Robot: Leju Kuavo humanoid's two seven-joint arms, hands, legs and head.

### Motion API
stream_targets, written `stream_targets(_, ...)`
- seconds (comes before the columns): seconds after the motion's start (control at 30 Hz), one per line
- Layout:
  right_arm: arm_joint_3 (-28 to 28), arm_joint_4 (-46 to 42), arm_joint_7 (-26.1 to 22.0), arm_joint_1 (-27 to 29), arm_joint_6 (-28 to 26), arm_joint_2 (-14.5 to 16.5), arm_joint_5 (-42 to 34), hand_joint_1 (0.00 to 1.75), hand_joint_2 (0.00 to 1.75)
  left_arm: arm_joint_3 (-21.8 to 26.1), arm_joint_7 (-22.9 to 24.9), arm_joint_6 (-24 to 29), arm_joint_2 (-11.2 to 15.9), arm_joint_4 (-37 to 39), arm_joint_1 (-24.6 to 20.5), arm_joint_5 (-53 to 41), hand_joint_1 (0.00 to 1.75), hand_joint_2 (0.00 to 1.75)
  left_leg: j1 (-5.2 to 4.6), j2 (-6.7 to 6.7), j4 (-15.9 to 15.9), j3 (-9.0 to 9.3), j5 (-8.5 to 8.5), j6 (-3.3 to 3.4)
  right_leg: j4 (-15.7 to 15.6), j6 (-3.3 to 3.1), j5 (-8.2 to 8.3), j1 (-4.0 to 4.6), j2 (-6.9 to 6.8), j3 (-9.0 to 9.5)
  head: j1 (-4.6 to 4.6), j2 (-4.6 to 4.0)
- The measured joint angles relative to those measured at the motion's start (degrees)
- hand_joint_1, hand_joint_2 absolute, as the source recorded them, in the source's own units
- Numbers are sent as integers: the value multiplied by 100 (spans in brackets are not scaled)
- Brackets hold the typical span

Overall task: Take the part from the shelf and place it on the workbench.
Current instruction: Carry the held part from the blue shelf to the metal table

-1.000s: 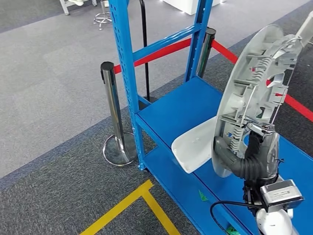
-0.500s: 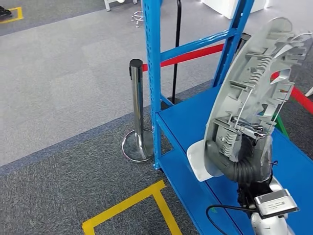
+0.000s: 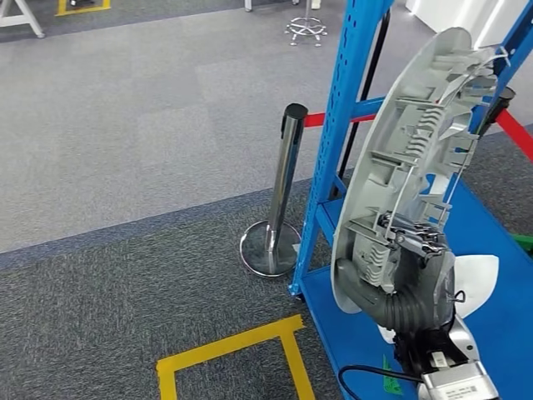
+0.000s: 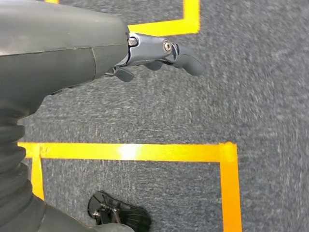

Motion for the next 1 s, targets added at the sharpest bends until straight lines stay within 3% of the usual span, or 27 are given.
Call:
stream_targets(0.07, 63, -26, -2, -8, -5, 0, 13, 175, 175, -1, 0, 7, 8, 7, -8, 0, 0, 175, 6, -131, 50, -56, -9, -64, -450, -14, 121, -38, 248, 207, -1, 0)
stream_targets(0.1, 93, -34, -2, -15, -7, 0, 17, 175, 175, -1, 0, 9, 10, 9, -8, 0, 0, 175, 14, -196, 60, -87, 5, -99, -494, -36, 91, -32, 269, 240, -1, 0)
stream_targets(0.17, 152, -42, 0, -34, -14, 0, 23, 175, 175, -2, -1, 12, 11, 19, 7, 1, 0, 175, 36, -268, 69, -127, 21, -164, -522, -98, 93, -23, 129, 281, -2, 0)
stream_targets(0.23, 220, -52, -1, -54, -27, 1, 35, 175, 175, -2, -1, 17, 15, 32, 7, 1, 0, 175, 17, -32, 327, -243, -130, -216, -544, -164, 92, -25, -40, 326, -47, 0)
stream_targets(0.3, 292, -67, -7, -67, -36, 2, 63, 175, 175, -4, -1, 21, 16, 44, -15, 0, 0, 175, 8, 302, 1025, -565, -477, -249, -547, -213, 66, 5, -229, 358, -92, 0)
stream_targets(0.37, 357, -71, -11, -81, -38, 2, 97, 175, 175, -7, -1, 23, 9, 58, -27, -1, 0, 175, 18, 407, 1671, -878, -727, -259, -546, -237, 43, 34, -394, 376, -95, 0)
stream_targets(0.4, 388, -71, -13, -87, -38, 2, 114, 175, 175, -9, -1, 23, 6, 66, -25, -2, 0, 175, 20, 417, 1800, -940, -740, -256, -545, -242, 32, 43, -458, 385, -94, 0)
stream_targets(0.47, 453, -71, -16, -102, -38, 2, 141, 175, 175, -10, -1, 26, 8, 74, -13, -2, 0, 175, 16, 432, 1538, -801, -521, -230, -545, -244, 6, 60, -576, 417, -93, 0)
stream_targets(0.57, 552, -72, -16, -142, -45, 2, 156, 175, 175, -13, -1, 32, 19, 80, -17, -4, 0, 175, -64, 715, 430, -216, -65, -126, -542, -211, -62, 94, -766, 489, -92, 0)
stream_targets(0.63, 615, -73, -15, -182, -57, 2, 161, 175, 175, -16, -3, 43, 24, 83, -26, -7, 0, 175, -129, 821, 138, -91, -47, -65, -547, -164, -94, 118, -877, 504, -84, 0)
stream_targets(0.7, 670, -75, -12, -231, -75, 2, 167, 175, 175, -19, -5, 60, 31, 85, -9, -7, 0, 175, -126, 722, 81, -92, -29, -11, -559, -114, -124, 116, -941, 510, -78, 0)
stream_targets(0.77, 701, -85, -4, -265, -92, 1, 172, 175, 175, -19, -9, 80, 35, 88, 0, -2, 0, 175, -90, 622, 20, -55, -4, 50, -368, -73, -264, 94, -706, 425, -65, 0)
stream_targets(0.83, 728, -93, 8, -273, -99, 0, 172, 175, 175, -22, -16, 97, 35, 92, -20, 2, 0, 175, -68, 514, -1, -36, 2, 94, 299, -48, -576, 78, -381, 87, -34, 0)
stream_targets(0.9, 753, -95, 19, -267, -107, 0, 171, 175, 175, -26, -20, 104, 34, 98, -36, 0, 0, 175, -67, 393, -1, -31, -3, 111, 1015, -28, -793, 77, -292, -330, -19, 0)
stream_targets(0.93, 764, -95, 21, -265, -110, 0, 171, 175, 175, -26, -20, 107, 32, 102, -36, -1, 0, 175, -66, 331, 0, -24, -5, 112, 1124, -22, -746, 76, -285, -431, -19, 0)
stream_targets(1.0, 784, -96, 23, -263, -110, 0, 172, 175, 175, -26, -20, 109, 27, 110, -36, -2, 0, 175, -56, 199, 7, 1, -10, 102, 678, -19, -353, 64, -246, -297, -19, 0)
